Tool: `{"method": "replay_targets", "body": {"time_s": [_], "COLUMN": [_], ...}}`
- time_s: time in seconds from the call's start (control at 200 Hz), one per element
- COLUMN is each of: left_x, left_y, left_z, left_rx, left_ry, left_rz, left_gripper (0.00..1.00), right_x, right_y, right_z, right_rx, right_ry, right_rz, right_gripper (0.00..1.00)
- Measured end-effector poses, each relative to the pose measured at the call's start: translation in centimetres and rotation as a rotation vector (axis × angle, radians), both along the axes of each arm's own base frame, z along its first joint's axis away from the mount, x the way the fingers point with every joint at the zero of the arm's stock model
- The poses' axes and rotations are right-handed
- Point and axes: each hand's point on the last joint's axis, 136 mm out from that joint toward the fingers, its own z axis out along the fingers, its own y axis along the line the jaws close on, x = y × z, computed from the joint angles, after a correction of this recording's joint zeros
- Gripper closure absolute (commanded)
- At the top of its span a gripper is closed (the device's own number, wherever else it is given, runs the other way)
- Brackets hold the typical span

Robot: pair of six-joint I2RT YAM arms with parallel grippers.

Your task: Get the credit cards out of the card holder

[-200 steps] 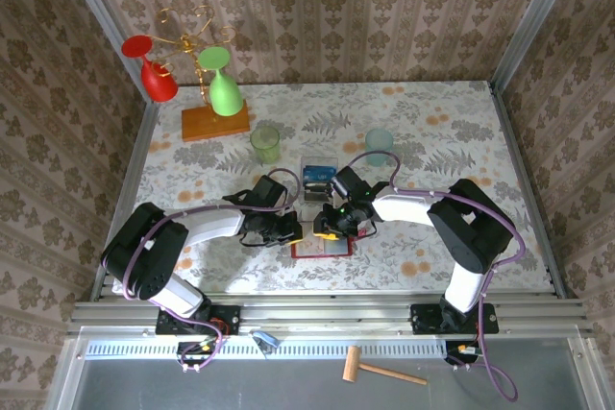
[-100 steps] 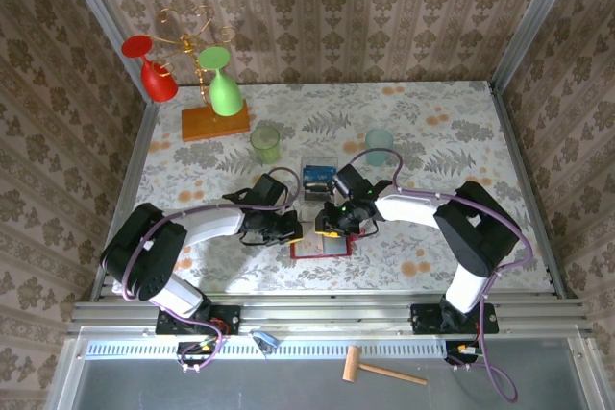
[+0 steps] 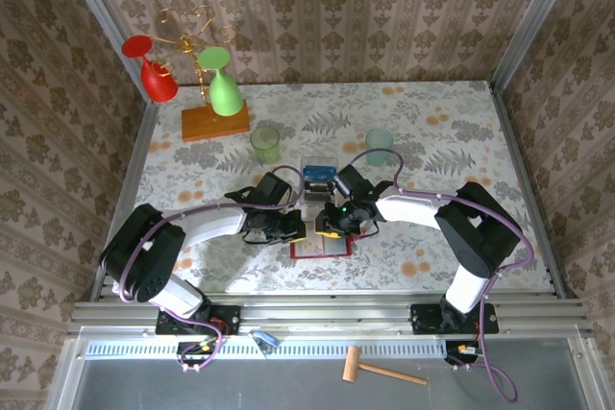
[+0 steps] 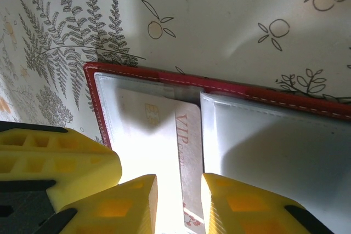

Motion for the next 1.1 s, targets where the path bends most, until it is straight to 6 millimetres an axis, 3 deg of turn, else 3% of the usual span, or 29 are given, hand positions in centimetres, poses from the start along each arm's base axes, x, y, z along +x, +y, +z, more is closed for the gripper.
{"method": "replay_targets", "body": {"time_s": [0.325, 1.1], "left_x": [-0.5, -0.6], "left_y": [0.5, 0.5], "left_z": [-1.1, -1.2], "left_rx": [0.028, 0.032], "left_ry": [0.027, 0.025], "left_rz": [-0.007, -0.019], "left_gripper": [0.93, 0.94], "right_x": [0.0, -0.1], "right_y": [0.1, 0.6], "right_z": [-0.3, -1.0], "right_rx": [0.011, 0.048], "right_ry": [0.003, 0.032], "right_rz": [0.003, 0.005], "right_gripper": [0.75, 0.76]}}
